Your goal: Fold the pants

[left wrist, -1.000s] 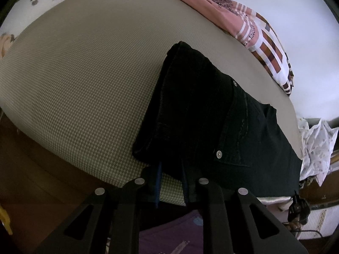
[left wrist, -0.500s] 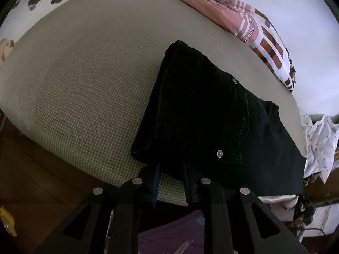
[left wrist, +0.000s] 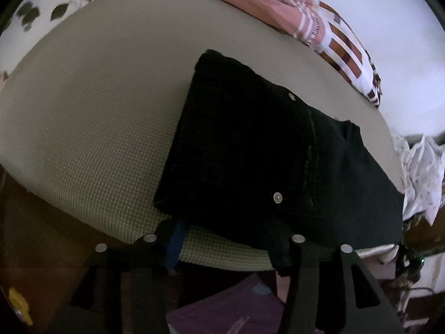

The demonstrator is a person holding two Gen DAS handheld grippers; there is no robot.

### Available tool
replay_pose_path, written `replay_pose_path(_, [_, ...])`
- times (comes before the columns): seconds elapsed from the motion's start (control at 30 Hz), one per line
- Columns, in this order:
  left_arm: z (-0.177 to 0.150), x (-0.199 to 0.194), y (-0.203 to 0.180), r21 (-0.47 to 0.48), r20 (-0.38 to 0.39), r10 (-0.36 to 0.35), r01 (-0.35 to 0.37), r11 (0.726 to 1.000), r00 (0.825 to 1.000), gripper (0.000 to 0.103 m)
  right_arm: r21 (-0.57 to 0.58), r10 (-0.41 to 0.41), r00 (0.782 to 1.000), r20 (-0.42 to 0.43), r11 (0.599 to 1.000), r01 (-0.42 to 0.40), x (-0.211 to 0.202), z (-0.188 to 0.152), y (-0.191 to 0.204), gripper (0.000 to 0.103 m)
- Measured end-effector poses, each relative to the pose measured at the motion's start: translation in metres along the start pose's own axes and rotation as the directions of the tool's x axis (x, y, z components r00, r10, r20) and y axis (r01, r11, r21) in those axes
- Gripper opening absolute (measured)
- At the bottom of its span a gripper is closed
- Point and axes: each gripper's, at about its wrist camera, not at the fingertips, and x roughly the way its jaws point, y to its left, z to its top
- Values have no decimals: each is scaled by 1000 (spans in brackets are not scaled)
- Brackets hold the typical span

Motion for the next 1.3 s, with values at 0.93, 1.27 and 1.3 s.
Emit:
replay_pose_path(0.93, [-6,-11,23,-73,112,-152,161,984,982,61,-737,-128,822,-554,535,-413,204,-228,290,54])
replay_pose_path(1.27, [1,-34,40,-116,230,-104,133,984,968,61,-852,-330,787,-522,253,-459,299,-295,326,51])
replay_pose_path(1.3, [1,-34,41,-119,234,-94,124,985,968,61,-865,-350,791,-501,225,-449,303,-298,326,49])
